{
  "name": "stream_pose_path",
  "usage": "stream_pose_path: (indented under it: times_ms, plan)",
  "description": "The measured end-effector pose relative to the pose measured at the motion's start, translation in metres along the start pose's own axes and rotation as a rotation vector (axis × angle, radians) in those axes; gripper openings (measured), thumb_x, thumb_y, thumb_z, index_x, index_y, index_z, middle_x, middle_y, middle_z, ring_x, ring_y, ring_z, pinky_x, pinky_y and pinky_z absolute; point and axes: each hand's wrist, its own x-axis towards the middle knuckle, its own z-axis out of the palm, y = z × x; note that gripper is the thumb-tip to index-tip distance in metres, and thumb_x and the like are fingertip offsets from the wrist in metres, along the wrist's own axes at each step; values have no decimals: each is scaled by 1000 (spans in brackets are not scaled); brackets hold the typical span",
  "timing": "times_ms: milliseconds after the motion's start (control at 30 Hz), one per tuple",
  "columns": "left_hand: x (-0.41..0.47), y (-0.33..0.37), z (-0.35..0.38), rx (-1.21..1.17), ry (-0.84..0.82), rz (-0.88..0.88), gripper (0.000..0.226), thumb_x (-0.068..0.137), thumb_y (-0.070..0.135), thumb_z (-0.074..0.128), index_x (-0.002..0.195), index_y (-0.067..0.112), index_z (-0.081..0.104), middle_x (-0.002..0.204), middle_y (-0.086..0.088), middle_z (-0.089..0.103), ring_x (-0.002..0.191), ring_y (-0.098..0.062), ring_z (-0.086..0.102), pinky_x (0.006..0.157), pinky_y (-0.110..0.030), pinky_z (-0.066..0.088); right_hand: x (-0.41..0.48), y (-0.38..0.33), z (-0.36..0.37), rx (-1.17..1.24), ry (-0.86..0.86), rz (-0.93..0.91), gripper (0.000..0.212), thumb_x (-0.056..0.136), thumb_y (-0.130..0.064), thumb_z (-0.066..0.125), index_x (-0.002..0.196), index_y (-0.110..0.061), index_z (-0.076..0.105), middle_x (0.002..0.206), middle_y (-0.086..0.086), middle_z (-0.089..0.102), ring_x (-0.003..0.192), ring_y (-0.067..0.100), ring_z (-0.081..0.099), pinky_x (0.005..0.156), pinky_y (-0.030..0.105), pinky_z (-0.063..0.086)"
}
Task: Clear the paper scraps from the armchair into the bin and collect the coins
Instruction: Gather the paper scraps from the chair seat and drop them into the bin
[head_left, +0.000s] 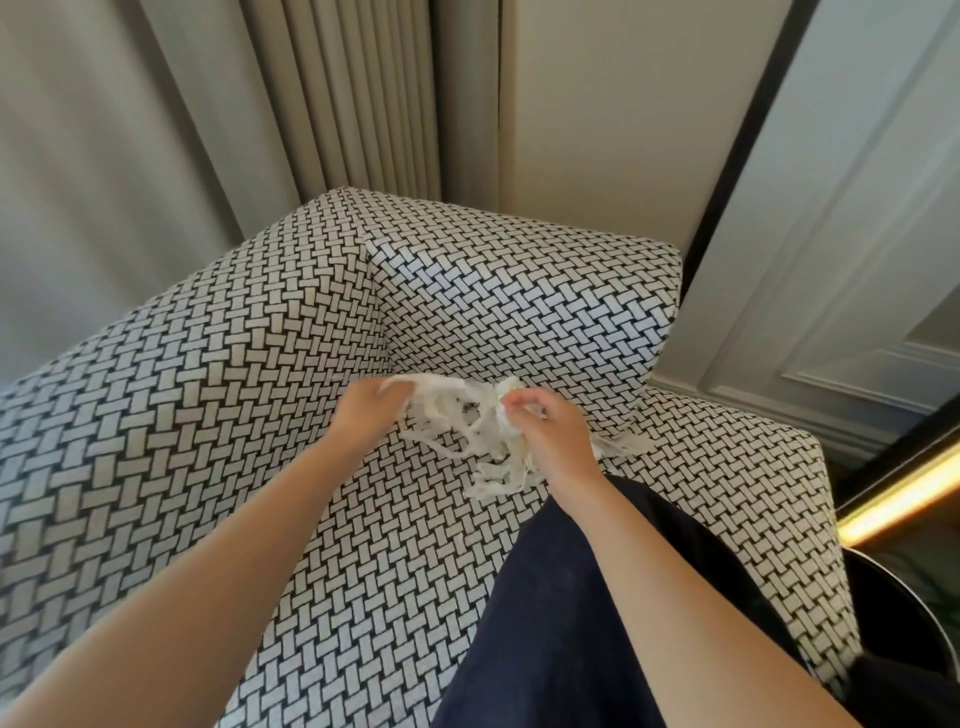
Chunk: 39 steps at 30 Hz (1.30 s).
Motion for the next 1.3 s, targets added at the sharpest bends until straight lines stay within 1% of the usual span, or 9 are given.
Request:
stream_pose_path:
  times_ms: [133,300,433,667,833,1000,1167,1233,1300]
  plan:
    - [-1,15,2,64,21,65,27,93,25,45,73,10,55,56,2,35,48,-11,26,46,-23,21,1,-4,-10,105,19,68,12,89,-17,58,91,-24,67,112,-6,63,110,18,56,99,40,45]
    - [1,42,10,-13,-2,110,23,94,26,48,83,8,58,65,-2,44,56,-14,35,51,-21,29,-4,-14,-50,232,25,102,15,89,-10,58,89,-21,68,111,3,64,85,16,62,78,37,54]
    - [0,70,28,-53,-70,161,21,91,27,50,84,9,55,77,-7,44,70,-14,38,56,-23,31,-9,-16,-107,263,123,140,15,88,-10,59,90,-20,69,115,2,64,104,19,61,92,35,50]
    - [-6,121,85,-191,-170,179,15,89,28,54,87,14,59,85,-9,52,80,-19,46,77,-35,43,-31,-1,-192,344,276,192,14,84,-10,64,96,-17,67,119,4,61,109,20,59,88,30,50]
    - [-29,163,143,-256,-307,201,17,93,22,51,84,14,62,87,-5,62,85,-18,57,90,-36,50,-53,32,-234,367,418,217,13,83,-10,65,93,-16,70,125,7,56,111,23,57,87,31,50]
    - [-59,184,207,-208,-470,195,17,93,23,49,86,12,62,105,-16,65,98,-24,59,96,-44,48,-80,81,-271,297,612,319,13,86,-14,61,98,-18,65,118,6,59,106,23,59,96,44,47]
    - [-81,190,268,-106,-626,154,18,94,22,48,86,13,62,94,-9,64,95,-23,59,96,-39,48,-100,125,-303,316,848,423,17,88,-11,58,104,-16,56,108,4,56,95,19,57,85,35,50]
    - [-86,190,289,-73,-667,142,18,93,23,49,94,11,62,91,-6,63,90,-20,58,96,-40,48,-102,138,-308,325,933,459,20,88,-10,58,107,-15,54,105,5,55,88,17,56,87,37,49]
    - [-90,191,309,-34,-703,125,21,93,25,50,98,8,62,91,-7,63,88,-19,57,96,-41,47,-104,150,-307,367,1002,482,23,88,-10,57,110,-15,53,106,5,54,95,22,56,90,41,49]
